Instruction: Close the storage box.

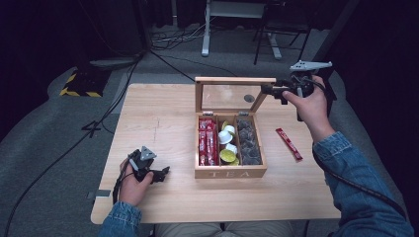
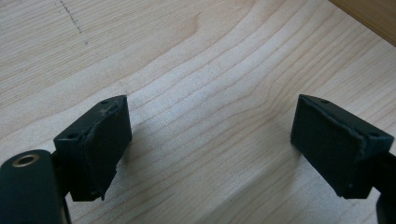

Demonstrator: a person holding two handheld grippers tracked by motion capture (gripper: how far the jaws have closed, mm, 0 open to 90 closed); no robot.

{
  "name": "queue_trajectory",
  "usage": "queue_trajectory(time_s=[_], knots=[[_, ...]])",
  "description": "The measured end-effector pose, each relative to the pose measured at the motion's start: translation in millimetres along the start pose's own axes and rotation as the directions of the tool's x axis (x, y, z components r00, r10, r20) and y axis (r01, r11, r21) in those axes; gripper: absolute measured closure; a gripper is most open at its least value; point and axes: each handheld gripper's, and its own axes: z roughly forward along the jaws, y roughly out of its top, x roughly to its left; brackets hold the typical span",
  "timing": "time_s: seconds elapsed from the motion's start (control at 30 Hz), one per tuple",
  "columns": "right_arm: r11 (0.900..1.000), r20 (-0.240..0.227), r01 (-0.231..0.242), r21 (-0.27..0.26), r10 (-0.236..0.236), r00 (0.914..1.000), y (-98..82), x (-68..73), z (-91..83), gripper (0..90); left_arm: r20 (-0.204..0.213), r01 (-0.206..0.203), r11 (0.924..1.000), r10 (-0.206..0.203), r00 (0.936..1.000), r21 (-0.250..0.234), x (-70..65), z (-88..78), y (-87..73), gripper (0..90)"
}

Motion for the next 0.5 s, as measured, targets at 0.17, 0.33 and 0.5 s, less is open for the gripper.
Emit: queue_trajectory(time_s=[0.17, 0.33, 0.5], knots=[[0.999, 0.008, 0.037, 0.021, -0.037, 0.9993, -4.3, 8.3, -7.3, 44.0, 0.0, 0.0, 1.0, 0.0, 1.0, 0.0, 0.0, 0.0, 0.0, 12.7], [0.997, 0.012, 0.073, 0.035, -0.073, 0.9972, -11.5, 17.0, -13.6, 43.9, 0.0, 0.0, 1.0, 0.0, 1.0, 0.0, 0.0, 0.0, 0.0, 12.7], [0.993, 0.025, 0.109, 0.053, -0.11, 0.9936, -18.4, 26.4, -19.7, 44.0, 0.0, -0.001, 1.0, 0.001, 1.0, 0.0, 0.0, 0.0, 0.0, 12.7]])
